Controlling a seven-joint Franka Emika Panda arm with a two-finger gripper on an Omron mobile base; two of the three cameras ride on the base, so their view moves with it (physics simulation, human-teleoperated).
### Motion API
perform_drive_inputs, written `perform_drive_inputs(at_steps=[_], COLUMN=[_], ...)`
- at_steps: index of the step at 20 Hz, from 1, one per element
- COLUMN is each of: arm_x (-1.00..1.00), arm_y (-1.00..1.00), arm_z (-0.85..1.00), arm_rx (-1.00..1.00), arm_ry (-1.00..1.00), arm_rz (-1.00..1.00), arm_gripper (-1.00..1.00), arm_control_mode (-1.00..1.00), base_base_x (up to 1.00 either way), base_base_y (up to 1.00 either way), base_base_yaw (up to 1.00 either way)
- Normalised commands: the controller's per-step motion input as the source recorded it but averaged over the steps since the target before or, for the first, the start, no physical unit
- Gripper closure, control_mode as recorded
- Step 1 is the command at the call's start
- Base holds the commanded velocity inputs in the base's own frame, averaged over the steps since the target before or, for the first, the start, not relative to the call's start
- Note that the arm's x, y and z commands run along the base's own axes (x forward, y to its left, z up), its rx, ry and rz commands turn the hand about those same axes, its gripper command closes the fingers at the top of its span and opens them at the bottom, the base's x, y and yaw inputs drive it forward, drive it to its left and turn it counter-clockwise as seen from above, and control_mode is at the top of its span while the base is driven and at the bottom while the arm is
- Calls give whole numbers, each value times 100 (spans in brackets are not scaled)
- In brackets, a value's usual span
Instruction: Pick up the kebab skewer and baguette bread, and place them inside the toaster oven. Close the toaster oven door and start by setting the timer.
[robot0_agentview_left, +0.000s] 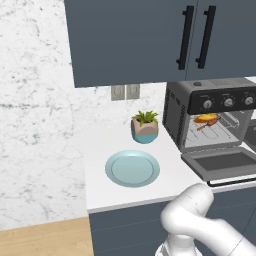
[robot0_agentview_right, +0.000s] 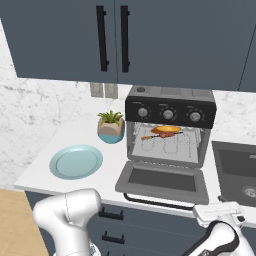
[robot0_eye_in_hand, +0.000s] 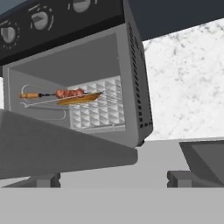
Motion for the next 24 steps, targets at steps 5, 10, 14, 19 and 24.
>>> perform_drive_inputs(at_steps=[5, 10, 14, 19, 24], arm_x=[25, 23, 23, 10, 3], arm_y=[0, 0, 4, 7, 14], arm_z=[85, 99, 100, 100, 100], arm_rx=[4, 6, 6, 4, 0], arm_ry=[-9, -12, -9, -9, -10], arm_rz=[0, 0, 0, -1, -5], arm_gripper=[-100, -100, -100, -100, -100], arm_control_mode=[-100, -100, -100, -100, -100], base_base_x=[0, 0, 0, 0, 0], base_base_y=[0, 0, 0, 0, 0], base_base_yaw=[0, 0, 0, 0, 0])
